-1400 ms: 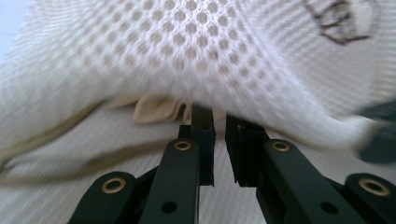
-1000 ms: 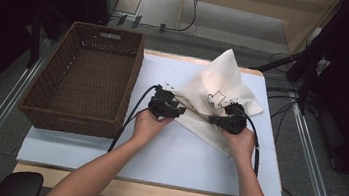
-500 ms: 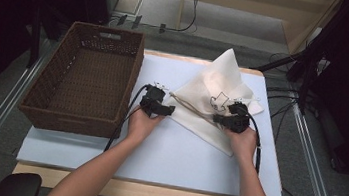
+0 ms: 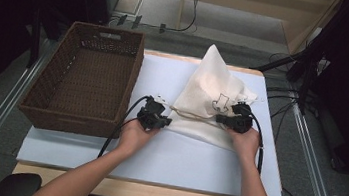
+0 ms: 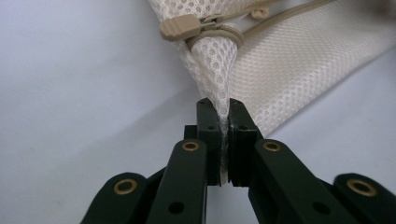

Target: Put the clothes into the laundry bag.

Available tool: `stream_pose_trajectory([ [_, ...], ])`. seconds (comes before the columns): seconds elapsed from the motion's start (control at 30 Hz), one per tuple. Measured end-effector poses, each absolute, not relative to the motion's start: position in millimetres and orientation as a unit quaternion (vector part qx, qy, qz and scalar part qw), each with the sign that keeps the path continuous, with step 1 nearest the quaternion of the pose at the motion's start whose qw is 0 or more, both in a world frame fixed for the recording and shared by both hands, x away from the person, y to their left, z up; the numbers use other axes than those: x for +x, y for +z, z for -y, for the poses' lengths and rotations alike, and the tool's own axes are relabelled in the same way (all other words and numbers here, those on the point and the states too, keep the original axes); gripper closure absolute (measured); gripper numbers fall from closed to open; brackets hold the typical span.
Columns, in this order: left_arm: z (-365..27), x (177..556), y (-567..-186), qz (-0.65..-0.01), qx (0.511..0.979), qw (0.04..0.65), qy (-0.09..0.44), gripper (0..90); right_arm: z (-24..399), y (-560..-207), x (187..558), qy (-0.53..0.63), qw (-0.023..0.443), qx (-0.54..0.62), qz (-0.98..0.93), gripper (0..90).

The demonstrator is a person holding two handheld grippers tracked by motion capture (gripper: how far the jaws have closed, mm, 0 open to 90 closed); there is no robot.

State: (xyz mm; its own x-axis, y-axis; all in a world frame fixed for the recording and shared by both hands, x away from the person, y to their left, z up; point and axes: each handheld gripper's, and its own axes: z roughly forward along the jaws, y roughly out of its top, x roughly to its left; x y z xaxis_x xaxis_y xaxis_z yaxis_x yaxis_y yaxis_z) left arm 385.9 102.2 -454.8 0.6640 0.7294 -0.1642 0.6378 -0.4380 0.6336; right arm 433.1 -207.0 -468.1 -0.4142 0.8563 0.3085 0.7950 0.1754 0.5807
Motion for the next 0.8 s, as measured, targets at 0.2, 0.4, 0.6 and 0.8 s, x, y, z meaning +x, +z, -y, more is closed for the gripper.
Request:
stream_pose_trajectory([
  [0.2, -111, 357, -454, -0.391, 0.849, 0.354, 0.024, 87.5, 210, -466, 431, 0.343, 0.05, 0.54, -0.767, 88.4],
  [0.4, -115, 345, -456, -0.393, 0.842, 0.369, 0.016, 82.8, 203, -461, 424, 0.335, 0.046, 0.521, -0.784, 88.3],
  [0.6, -123, 342, -446, -0.393, 0.833, 0.388, 0.009, 62.9, 197, -446, 398, 0.342, 0.046, 0.473, -0.811, 87.9],
  [0.8, -129, 336, -429, -0.386, 0.829, 0.405, 0.008, 45.6, 208, -439, 384, 0.359, 0.039, 0.479, -0.8, 87.0],
])
